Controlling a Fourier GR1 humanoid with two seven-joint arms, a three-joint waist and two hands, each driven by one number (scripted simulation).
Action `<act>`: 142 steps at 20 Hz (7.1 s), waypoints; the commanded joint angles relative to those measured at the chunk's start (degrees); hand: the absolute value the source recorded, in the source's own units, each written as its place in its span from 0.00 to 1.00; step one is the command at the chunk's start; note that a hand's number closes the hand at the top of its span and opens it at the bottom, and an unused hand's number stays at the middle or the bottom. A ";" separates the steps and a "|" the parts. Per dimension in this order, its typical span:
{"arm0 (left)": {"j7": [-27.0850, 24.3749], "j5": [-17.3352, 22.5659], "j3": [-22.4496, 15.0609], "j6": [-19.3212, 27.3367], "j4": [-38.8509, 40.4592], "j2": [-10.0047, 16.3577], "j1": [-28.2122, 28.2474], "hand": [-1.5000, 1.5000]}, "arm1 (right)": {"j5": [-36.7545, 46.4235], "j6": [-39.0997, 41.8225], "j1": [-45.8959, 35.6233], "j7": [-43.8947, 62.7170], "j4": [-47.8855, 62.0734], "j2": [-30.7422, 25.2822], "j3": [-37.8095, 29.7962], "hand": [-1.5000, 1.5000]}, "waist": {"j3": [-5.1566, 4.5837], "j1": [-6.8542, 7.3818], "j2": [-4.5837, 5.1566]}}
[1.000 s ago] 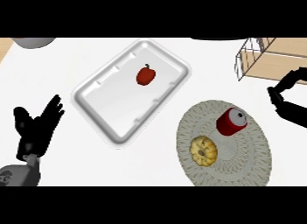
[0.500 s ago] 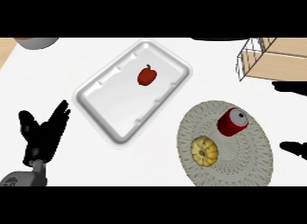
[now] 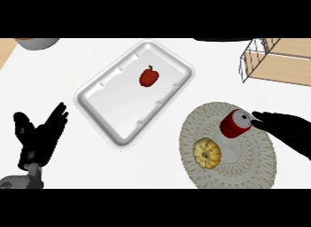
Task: Pick the squash from the placemat and place it in the tiered shelf
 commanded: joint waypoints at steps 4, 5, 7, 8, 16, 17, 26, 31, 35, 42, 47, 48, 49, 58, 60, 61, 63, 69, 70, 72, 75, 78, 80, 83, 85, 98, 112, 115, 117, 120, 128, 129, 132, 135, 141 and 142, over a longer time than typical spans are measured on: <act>1.00 -0.94 -0.42 -0.45 2.89 -0.98 -1.00 0.50 | 13.88 -1.37 -6.18 23.99 -7.54 7.41 12.27 0.00 | -0.26 1.46 0.62; 1.57 -2.71 -3.37 2.44 0.14 -4.34 -0.34 0.50 | 16.26 -1.29 -7.48 26.54 -7.73 9.13 14.46 0.00 | -0.24 1.63 0.54; 2.13 -0.89 -0.18 -0.40 3.90 -1.58 -3.97 0.50 | 19.82 0.52 -11.18 32.05 -7.07 12.56 18.18 0.00 | -0.27 1.38 0.63; 0.46 -0.93 -0.88 -1.31 3.07 -1.94 -0.87 0.50 | 21.83 1.62 -12.17 34.77 -7.16 13.06 19.45 0.00 | -0.29 1.57 0.54; -0.51 -1.78 -0.84 -1.88 0.10 -1.84 3.10 0.50 | 31.82 9.09 -20.37 47.20 5.20 29.10 31.19 0.00 | -0.21 1.67 0.41; 1.73 -0.31 0.32 -2.95 0.41 -0.77 1.07 0.50 | 31.70 11.15 -21.38 49.41 5.05 30.80 32.57 0.00 | -0.23 1.49 0.40; 1.94 -4.11 -1.30 0.91 -0.07 -3.98 -0.05 0.50 | 41.87 10.17 -17.05 48.59 12.77 35.83 35.31 0.00 | -0.14 0.55 0.42; 0.96 -3.18 0.93 -0.97 2.23 -3.60 -0.81 0.50 | 48.07 8.55 -14.44 43.06 16.53 35.89 34.48 0.00 | -0.12 0.56 0.50; 1.64 -4.42 0.28 0.14 -0.43 -4.64 1.06 0.50 | 52.67 6.65 -10.28 41.99 17.84 37.91 34.73 0.00 | -0.10 0.68 0.45; 5.04 -4.43 0.63 -0.80 -3.72 -4.85 1.67 0.50 | 59.14 6.52 -8.32 38.77 22.43 41.72 33.96 0.00 | -0.09 0.77 0.43; 2.22 -4.51 3.21 -2.19 2.21 -4.63 -1.07 0.50 | 64.03 0.92 -8.13 34.38 29.10 42.48 31.31 0.00 | -0.10 0.63 0.52; 1.66 -4.40 2.41 -2.58 -1.40 -5.06 2.66 0.50 | 61.71 3.04 -8.27 31.89 28.16 39.20 27.67 0.00 | -0.09 0.78 0.48; 4.46 -5.85 2.42 -0.96 -1.70 -5.03 -0.13 0.50 | 62.05 5.17 -9.93 31.84 29.31 42.87 26.56 0.00 | -0.10 0.76 0.49; 5.65 -4.53 3.91 -4.51 -0.69 -4.98 0.50 0.50 | 66.12 -6.07 -7.60 22.07 38.32 44.62 24.15 0.00 | -0.08 0.84 0.52; 0.48 -4.77 5.94 -6.17 2.72 -4.23 0.74 0.50 | 67.59 -6.36 -8.43 20.64 41.82 47.03 24.32 0.00 | -0.10 0.84 0.56; 1.26 -6.30 4.46 -4.66 -1.80 -5.38 3.96 0.50 | 67.14 0.64 -9.81 22.06 36.18 47.71 22.73 0.00 | -0.10 0.86 0.46; -0.31 -7.47 4.81 -4.19 5.39 -6.11 -1.46 0.50 | 65.11 -2.96 -10.74 16.70 41.20 45.80 19.35 0.00 | -0.11 0.66 0.59; 1.85 -6.22 4.94 -4.84 0.62 -5.52 1.63 0.50 | 64.03 8.13 -11.68 13.35 42.79 44.79 24.27 1.00 | -0.11 1.05 0.56; 5.20 -4.35 6.17 -6.20 0.21 -4.24 -0.28 0.50 | 64.28 5.70 -9.80 13.35 42.61 45.55 23.89 1.00 | -0.10 0.85 0.54; 1.79 -6.23 5.84 -5.19 1.66 -5.16 0.09 0.50 | 66.35 -0.89 -6.82 11.27 45.69 46.10 25.71 1.00 | -0.09 0.84 0.59; 3.86 -5.83 5.15 -5.32 -2.67 -5.89 2.34 0.50 | 66.04 1.13 -7.63 8.95 41.44 45.82 24.28 1.00 | -0.09 0.92 0.47; 4.43 -7.80 4.09 -3.12 -4.51 -6.91 3.68 0.50 | 68.42 -0.70 -4.27 9.05 36.07 46.24 27.90 1.00 | -0.08 0.83 0.42; 2.54 -7.13 4.57 -4.12 -0.48 -7.27 2.03 0.50 | 56.11 1.94 -7.14 5.16 35.98 45.15 15.50 1.00 | -0.09 0.64 0.61; 2.91 -5.74 6.16 -5.28 -1.21 -5.54 1.61 0.50 | 42.98 1.97 -4.16 3.40 34.71 45.10 3.63 1.00 | -0.01 -0.39 0.93; 3.33 -6.65 5.35 -4.78 -2.10 -5.75 1.87 0.50 | 36.03 4.49 -6.69 2.79 35.90 45.57 -3.42 1.00 | 0.00 0.11 0.88; 1.90 -7.66 5.94 -4.31 0.03 -6.54 2.01 0.50 | 20.90 14.32 -17.82 21.63 7.97 36.69 -27.21 1.00 | -0.21 -0.27 0.26; 2.53 -7.96 6.00 -5.47 1.65 -7.02 -1.39 0.50 | 14.35 18.50 -47.33 24.67 37.94 17.46 -39.93 1.00 | -0.18 1.65 0.83; 3.92 -8.60 5.30 -4.46 0.00 -7.82 -0.47 0.50 | 15.14 17.14 -49.58 19.28 46.15 14.42 -41.57 1.00 | -0.13 1.74 0.80; 6.17 -7.70 5.44 -4.08 -1.64 -8.37 -0.32 0.50 | 15.93 17.04 -51.68 19.21 49.35 13.78 -39.49 1.00 | -0.13 1.82 0.73; 3.71 -8.72 4.38 -4.77 0.74 -9.28 -1.56 0.50 | 20.03 13.95 -53.38 12.95 56.28 13.17 -36.32 1.00 | -0.15 1.86 0.90; 1.96 -9.79 5.05 -5.36 1.11 -8.20 -0.28 0.50 | 22.59 15.79 -61.37 2.96 74.23 10.12 -32.35 1.00 | -0.16 2.57 1.07; 2.95 -9.17 4.86 -5.15 -1.48 -8.69 0.99 0.50 | 23.01 15.87 -60.71 -2.74 77.66 7.60 -33.35 1.00 | -0.11 2.83 1.12; 3.65 -7.99 5.70 -6.53 0.42 -8.24 -0.23 0.50 | 25.66 11.64 -58.46 -6.42 79.00 10.61 -31.20 1.00 | -0.11 2.16 0.99; 3.16 -8.53 6.31 -6.62 0.80 -7.08 -1.93 0.50 | 29.76 6.39 -62.55 -10.10 87.66 10.52 -29.87 1.00 | -0.10 3.62 1.61; 5.47 -9.54 5.79 -4.82 1.14 -8.23 -4.50 0.50 | 32.17 2.61 -66.36 -16.37 97.84 10.18 -29.98 1.00 | -0.07 3.03 1.42; 1.80 -9.59 5.95 -6.66 3.60 -7.88 -3.11 0.50 | 33.19 1.60 -66.71 -16.83 98.66 10.77 -29.19 1.00 | -0.10 3.10 1.52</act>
